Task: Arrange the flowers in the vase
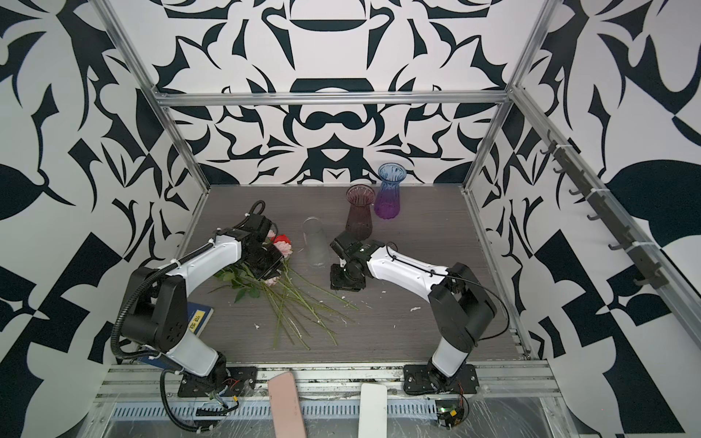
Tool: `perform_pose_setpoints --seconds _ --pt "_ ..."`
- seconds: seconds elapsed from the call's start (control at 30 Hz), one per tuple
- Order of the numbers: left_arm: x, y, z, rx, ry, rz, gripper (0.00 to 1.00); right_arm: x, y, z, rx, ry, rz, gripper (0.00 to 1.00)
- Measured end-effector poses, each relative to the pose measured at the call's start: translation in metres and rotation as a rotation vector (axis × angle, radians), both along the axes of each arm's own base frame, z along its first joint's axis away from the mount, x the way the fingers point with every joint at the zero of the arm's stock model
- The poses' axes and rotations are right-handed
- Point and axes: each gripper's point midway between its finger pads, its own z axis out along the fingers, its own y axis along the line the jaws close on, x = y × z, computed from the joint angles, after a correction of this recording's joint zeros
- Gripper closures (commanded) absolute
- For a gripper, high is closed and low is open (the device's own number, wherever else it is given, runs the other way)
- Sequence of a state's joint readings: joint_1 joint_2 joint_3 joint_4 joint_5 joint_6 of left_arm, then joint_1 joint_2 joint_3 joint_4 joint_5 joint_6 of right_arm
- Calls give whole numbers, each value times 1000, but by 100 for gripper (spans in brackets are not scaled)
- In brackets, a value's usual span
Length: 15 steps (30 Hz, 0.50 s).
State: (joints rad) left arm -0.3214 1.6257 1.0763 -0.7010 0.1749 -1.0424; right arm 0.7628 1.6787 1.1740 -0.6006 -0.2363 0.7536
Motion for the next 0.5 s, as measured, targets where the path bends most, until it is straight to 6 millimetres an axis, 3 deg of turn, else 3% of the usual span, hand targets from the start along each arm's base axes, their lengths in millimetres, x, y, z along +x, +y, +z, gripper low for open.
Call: perform_pose_setpoints --seconds 0.33,0.5 --pt "-2 3 -14 2 47 12 79 4 4 -1 2 3 -1 56" --pt "-4 7 -32 16 98 8 79 4 4 -1 -1 0 -4 56"
